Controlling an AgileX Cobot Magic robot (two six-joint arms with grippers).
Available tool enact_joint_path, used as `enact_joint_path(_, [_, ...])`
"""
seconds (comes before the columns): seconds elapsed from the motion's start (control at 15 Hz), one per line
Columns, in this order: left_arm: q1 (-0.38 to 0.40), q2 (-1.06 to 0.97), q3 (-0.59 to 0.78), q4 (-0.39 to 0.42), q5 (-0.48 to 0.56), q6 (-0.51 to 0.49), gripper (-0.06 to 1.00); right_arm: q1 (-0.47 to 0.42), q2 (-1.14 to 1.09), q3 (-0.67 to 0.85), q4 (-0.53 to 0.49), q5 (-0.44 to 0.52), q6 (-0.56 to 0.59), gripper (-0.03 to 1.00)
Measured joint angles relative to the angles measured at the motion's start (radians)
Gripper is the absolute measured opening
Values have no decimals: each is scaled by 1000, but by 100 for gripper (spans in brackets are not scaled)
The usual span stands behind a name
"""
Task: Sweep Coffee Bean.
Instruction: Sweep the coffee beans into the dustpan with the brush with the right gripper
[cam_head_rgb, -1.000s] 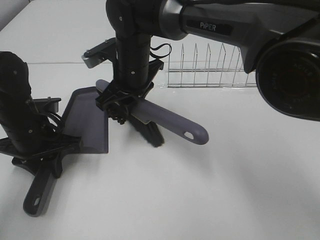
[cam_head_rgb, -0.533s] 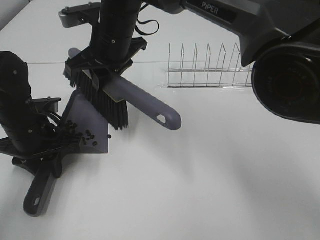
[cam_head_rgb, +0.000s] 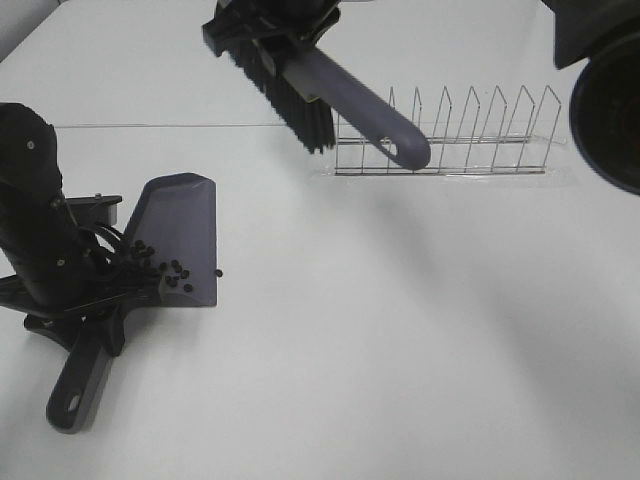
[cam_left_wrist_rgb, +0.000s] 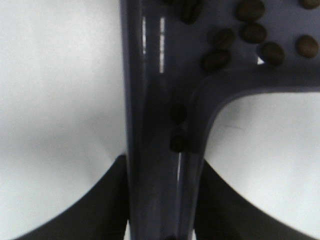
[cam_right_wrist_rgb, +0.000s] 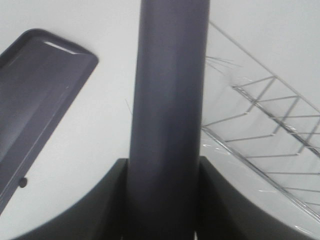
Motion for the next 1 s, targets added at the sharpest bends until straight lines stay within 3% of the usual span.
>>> enact_joint_path(0.27, [0,0,0,0,0,0,34,-153,-62,-1,88,1,14,38])
enact_joint_path(0.47, [0,0,0,0,0,0,34,-202,-109,93,195,0,15,38])
enact_joint_path(0.6, [0,0,0,0,0,0,34,-171,-106,252,275,-2,15,38])
enact_joint_path(0.8, [0,0,0,0,0,0,34,-114,-79,344,265,-4,15,38])
enact_joint_path(1.0, [0,0,0,0,-2,0,34,-35,-20,363,202,-71,72,38])
